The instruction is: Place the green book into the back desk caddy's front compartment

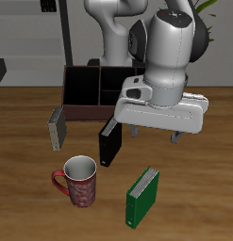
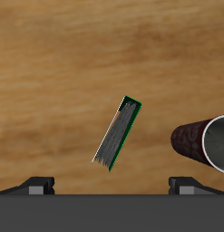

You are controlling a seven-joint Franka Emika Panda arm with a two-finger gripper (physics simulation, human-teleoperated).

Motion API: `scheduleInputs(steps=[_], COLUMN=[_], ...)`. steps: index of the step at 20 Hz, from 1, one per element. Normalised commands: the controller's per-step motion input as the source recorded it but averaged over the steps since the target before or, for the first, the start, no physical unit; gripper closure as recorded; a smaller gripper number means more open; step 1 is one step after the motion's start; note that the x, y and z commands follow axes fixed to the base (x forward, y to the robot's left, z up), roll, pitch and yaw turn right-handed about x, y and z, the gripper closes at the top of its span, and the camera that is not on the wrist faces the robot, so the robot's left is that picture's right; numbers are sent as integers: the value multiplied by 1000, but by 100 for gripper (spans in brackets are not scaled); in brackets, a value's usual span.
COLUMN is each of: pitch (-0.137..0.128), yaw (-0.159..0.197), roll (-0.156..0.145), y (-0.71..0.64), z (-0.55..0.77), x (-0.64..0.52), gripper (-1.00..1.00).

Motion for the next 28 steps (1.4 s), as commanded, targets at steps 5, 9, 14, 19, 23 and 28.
scheduleInputs(steps=[5, 9, 14, 19, 23, 28], pitch=[-23, -18, -12, 3, -7, 0], yaw=[-27, -79, -64, -46, -44, -51], roll=[27, -17, -9, 4, -7, -29], y=[70, -20, -82, 6, -101, -192], z=[-103, -167, -219, -201, -176, -100], x=[94, 189, 191, 29, 51, 58], gripper=[-100, -100, -100, -100, -100, -100])
